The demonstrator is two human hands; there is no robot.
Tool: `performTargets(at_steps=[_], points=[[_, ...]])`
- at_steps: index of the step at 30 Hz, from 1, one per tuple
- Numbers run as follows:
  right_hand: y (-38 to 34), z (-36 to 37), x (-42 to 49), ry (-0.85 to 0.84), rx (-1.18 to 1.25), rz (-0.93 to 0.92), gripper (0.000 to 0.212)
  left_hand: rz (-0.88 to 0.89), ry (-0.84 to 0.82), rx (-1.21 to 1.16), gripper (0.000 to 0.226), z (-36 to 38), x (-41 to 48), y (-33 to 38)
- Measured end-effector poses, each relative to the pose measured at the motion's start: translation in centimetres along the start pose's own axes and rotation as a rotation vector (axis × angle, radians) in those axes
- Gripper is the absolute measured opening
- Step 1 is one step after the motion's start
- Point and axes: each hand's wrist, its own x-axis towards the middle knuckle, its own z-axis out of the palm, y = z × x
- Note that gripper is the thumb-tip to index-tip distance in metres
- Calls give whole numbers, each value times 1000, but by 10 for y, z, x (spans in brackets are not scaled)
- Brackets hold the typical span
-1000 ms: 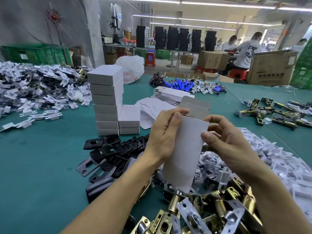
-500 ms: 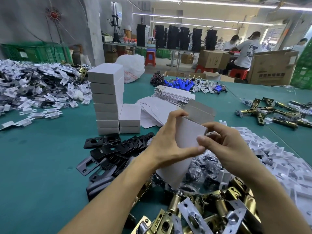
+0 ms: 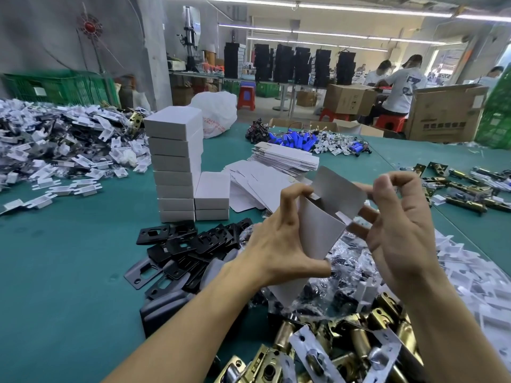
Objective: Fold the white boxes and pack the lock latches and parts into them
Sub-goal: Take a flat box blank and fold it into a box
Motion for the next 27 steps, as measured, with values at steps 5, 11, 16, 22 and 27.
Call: performTargets(at_steps=[5,11,16,22,27], points=[[2,0,-1,-45,32,137,20,2,65,59,96,0,1,3],[4,4,-1,-61,-12,181,14,-157,79,167,90,3,3,5],[9,6,-1,-26,-141,165,9,-207,82,120,74,6,2,8],[9,9,-3,19,-243,69,18,-126,126,180,92,5,1,9],[5,7,-2,72,-182,77,10,-79,151,241,99,2,1,9]])
